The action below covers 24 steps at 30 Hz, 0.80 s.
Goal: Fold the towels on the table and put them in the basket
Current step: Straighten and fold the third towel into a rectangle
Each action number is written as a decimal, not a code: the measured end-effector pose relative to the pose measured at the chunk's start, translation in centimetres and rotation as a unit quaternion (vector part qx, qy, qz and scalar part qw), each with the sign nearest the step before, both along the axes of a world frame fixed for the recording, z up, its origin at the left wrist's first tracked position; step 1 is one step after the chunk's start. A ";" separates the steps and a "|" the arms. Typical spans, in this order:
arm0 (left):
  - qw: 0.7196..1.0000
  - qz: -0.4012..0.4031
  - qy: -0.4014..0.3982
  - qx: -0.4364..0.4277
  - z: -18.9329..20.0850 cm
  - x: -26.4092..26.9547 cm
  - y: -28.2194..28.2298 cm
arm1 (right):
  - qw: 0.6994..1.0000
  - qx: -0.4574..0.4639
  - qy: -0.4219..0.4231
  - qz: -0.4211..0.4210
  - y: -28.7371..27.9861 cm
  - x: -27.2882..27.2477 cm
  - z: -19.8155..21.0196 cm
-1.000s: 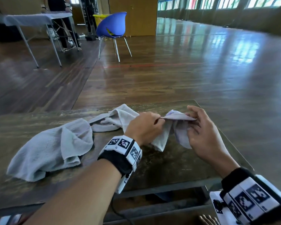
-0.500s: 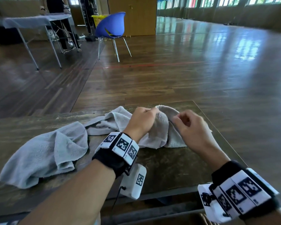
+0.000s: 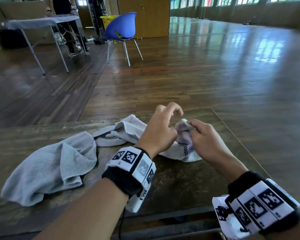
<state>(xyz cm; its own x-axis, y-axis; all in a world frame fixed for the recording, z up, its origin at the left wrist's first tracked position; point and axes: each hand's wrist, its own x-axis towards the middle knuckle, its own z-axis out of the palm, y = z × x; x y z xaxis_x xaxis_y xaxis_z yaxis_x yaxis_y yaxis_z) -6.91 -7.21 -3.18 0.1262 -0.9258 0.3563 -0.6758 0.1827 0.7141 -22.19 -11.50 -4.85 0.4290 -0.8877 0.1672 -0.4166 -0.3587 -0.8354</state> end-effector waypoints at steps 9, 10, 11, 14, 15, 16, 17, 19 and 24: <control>0.985 -0.060 -0.142 0.072 -0.8 2.2 0.3 | 0.996 -0.071 -0.032 0.031 0.1 -0.9 0.3; 0.987 -0.057 -0.133 0.072 -0.9 2.6 0.4 | 0.996 -0.080 -0.030 0.030 -0.2 -1.2 0.4; 0.988 -0.047 -0.131 0.070 -0.9 2.9 0.4 | 0.995 -0.088 -0.024 0.031 -0.3 -1.4 0.4; 0.985 -0.007 -0.163 0.051 -0.4 4.0 0.3 | 0.990 -0.137 -0.005 0.006 -0.5 -2.1 0.4; 0.986 -0.013 -0.162 0.044 -0.2 4.3 0.3 | 0.988 -0.151 -0.008 -0.011 -0.7 -2.3 0.5; 0.985 -0.032 -0.161 0.048 -0.1 4.7 0.3 | 0.987 -0.160 -0.016 -0.027 -0.9 -2.4 0.5; 0.982 -0.052 -0.171 0.065 -0.2 4.9 0.3 | 0.985 -0.164 -0.025 -0.037 -1.0 -2.5 0.6; 0.968 -0.061 -0.212 0.118 -0.8 5.3 0.3 | 0.985 -0.163 -0.034 -0.040 -1.2 -2.6 0.7; 0.983 0.025 -0.170 0.059 -0.7 6.0 0.4 | 0.981 -0.174 -0.053 -0.069 -1.4 -2.5 0.2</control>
